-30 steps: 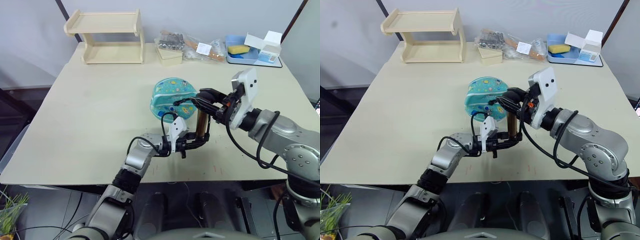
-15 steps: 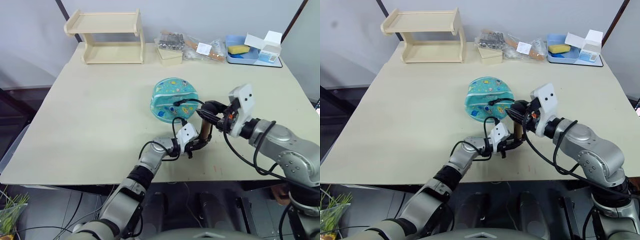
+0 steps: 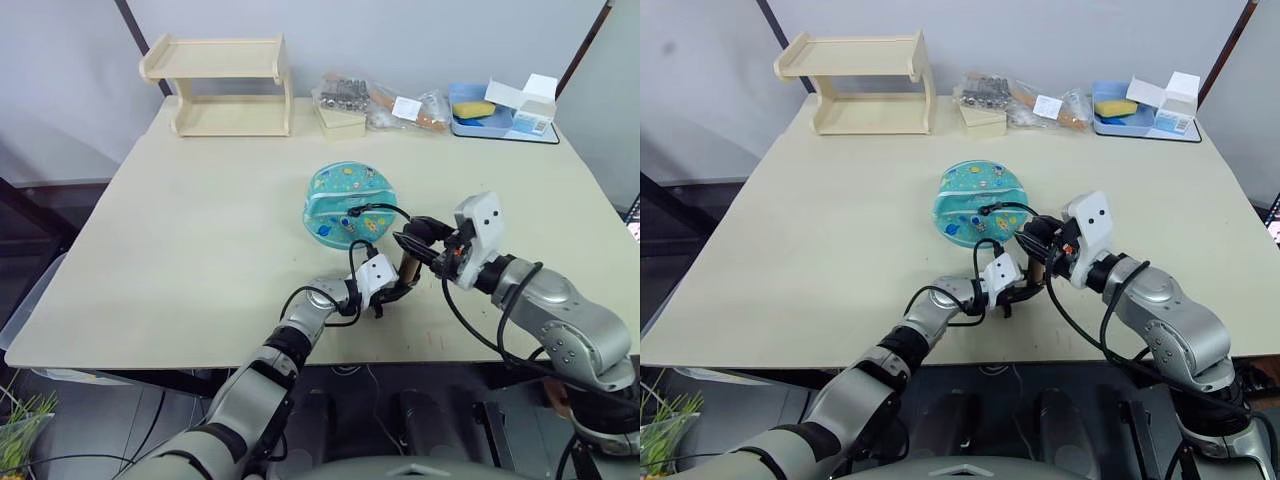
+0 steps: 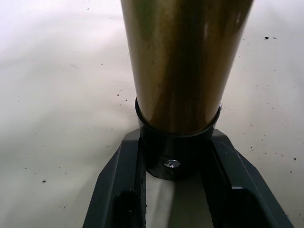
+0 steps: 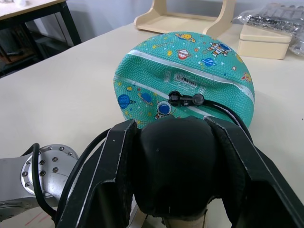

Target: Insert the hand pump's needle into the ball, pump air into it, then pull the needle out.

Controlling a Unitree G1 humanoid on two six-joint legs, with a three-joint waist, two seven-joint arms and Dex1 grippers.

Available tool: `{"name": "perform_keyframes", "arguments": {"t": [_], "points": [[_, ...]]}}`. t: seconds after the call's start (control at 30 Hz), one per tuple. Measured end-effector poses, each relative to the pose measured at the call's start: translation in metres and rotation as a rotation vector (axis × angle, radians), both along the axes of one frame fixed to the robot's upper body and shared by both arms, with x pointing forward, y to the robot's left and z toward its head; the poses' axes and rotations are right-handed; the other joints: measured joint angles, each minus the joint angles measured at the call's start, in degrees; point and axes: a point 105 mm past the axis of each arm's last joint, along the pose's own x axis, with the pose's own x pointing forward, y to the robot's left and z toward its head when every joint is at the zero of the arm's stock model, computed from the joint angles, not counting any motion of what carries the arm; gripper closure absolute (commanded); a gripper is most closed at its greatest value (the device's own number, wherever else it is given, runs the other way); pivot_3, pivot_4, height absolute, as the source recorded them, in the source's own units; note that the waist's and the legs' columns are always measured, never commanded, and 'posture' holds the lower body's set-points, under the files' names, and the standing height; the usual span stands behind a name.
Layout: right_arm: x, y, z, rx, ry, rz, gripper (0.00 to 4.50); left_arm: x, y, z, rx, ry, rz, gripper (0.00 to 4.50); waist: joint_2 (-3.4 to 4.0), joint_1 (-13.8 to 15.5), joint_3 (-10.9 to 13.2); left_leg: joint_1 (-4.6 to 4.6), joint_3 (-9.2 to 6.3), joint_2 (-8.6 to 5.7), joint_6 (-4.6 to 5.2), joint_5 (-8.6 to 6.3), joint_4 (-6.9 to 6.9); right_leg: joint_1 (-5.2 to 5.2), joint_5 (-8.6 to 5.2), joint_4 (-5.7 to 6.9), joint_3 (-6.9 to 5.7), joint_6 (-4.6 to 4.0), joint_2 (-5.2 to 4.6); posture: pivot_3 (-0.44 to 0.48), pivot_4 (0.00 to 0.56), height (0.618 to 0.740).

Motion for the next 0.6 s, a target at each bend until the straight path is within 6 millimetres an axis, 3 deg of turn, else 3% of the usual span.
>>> {"name": "perform_keyframes", "arguments": {"t": [0.17,0.27,0.4,0.6], "points": [[0.002,-0.001,0.006,0.005,0.013,0.006,2.76,-0.001,0.0,0.0,-0.001,0.005,-0.007,3.46,0.01,0.01,0.01,-0.08,-0.05,0.01,0.0,0.0,-0.01,-0.04,0.1,-0.03,-0.04,-0.18,0.02,0.0,0.15,0.74],[0.004,-0.004,0.019,0.016,0.023,0.02,2.76,-0.001,-0.001,0.001,-0.005,0.006,-0.015,3.46,0.07,0.02,0.05,-0.28,-0.06,0.0,0.0,0.0,0.01,-0.23,0.12,-0.03,-0.02,-0.19,-0.03,0.0,0.15,0.74],[-0.003,-0.005,0.066,0.039,-0.028,0.08,2.76,-0.002,-0.002,0.003,-0.014,0.015,-0.032,3.46,0.18,0.12,0.17,-0.41,-0.14,-0.01,0.0,-0.01,-0.03,-0.32,0.11,-0.05,-0.1,-0.2,-0.06,0.0,0.15,0.74],[-0.02,-0.012,0.114,0.025,-0.084,0.147,2.76,-0.004,-0.003,0.003,-0.012,0.02,-0.055,3.46,0.23,0.13,0.2,-0.47,-0.14,-0.02,0.14,-0.09,-0.08,-0.33,0.12,-0.23,-0.09,-0.2,-0.14,0.0,0.15,0.74]]}}
